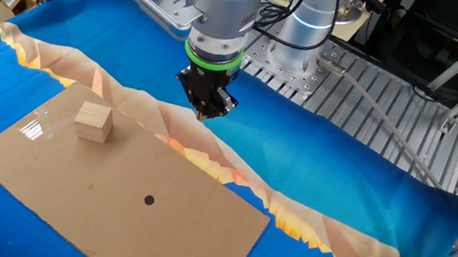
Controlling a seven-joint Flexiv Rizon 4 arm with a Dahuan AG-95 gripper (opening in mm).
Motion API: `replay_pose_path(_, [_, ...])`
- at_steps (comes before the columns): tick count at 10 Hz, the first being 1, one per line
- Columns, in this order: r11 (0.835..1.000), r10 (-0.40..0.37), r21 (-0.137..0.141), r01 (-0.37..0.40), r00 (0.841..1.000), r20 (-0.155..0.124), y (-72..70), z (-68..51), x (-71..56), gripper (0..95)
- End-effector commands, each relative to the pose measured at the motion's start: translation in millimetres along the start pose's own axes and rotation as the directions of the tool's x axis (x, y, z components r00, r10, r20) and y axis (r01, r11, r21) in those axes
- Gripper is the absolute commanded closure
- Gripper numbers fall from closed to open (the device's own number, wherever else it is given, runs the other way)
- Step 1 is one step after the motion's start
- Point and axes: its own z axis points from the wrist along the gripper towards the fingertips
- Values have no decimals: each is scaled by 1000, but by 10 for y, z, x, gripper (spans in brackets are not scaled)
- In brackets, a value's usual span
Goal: Hold a small block with the gripper and sweep it from left to right on the table
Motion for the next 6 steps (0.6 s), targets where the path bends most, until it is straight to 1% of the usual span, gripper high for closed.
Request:
replay_pose_path(1, [1000,-10,10,10,999,36,-12,-14,-3,950])
replay_pose_path(2, [999,-50,21,49,998,44,-64,-50,-55,950])
replay_pose_path(4, [995,-102,20,101,993,55,-177,-98,-192,950])
replay_pose_path(5, [993,-119,20,118,991,66,-240,-100,-244,950])
replay_pose_path(6, [991,-131,15,130,988,83,-309,-72,-267,950])
